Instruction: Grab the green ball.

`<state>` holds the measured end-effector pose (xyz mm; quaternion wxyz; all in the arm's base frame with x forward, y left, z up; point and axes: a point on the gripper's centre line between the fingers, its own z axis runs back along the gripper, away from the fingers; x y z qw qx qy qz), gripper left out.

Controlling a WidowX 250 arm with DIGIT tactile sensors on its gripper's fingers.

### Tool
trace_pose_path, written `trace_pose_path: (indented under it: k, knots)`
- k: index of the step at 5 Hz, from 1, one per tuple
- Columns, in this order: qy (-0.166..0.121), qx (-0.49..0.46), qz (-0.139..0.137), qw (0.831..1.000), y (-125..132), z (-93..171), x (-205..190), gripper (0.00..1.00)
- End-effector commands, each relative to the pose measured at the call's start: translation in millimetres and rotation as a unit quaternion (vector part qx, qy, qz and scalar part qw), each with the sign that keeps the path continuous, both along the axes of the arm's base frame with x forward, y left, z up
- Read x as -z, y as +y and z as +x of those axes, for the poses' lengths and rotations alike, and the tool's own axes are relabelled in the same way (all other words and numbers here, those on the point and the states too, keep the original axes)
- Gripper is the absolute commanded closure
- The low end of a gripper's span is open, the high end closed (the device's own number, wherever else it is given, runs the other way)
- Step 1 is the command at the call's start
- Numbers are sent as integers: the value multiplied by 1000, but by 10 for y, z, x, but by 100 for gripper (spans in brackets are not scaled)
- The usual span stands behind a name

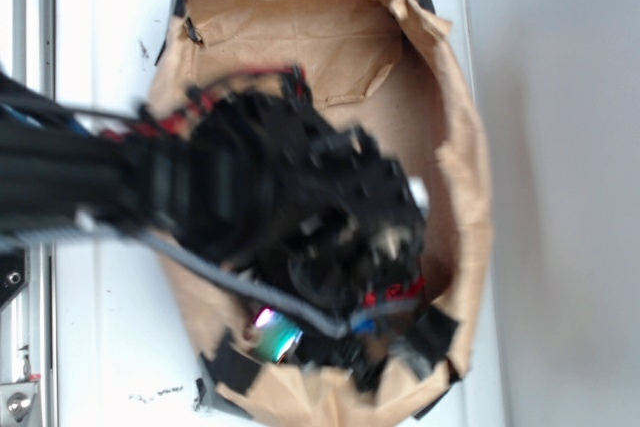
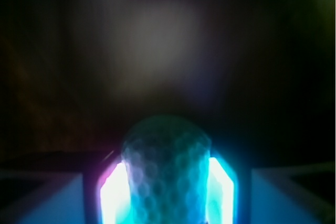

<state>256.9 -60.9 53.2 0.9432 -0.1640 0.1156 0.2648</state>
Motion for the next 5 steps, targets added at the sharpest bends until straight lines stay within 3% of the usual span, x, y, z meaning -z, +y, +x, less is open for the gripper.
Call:
trace_pose_path:
  k: [1, 2, 3, 5]
  knots:
    - [-167, -103, 46, 979, 473, -82, -741, 100]
    - [-210, -123, 117, 963, 483, -220, -940, 100]
    - [-206, -201, 165, 943, 644, -273, -1068, 100]
    - [-188, -220, 201, 936, 689, -251, -1095, 100]
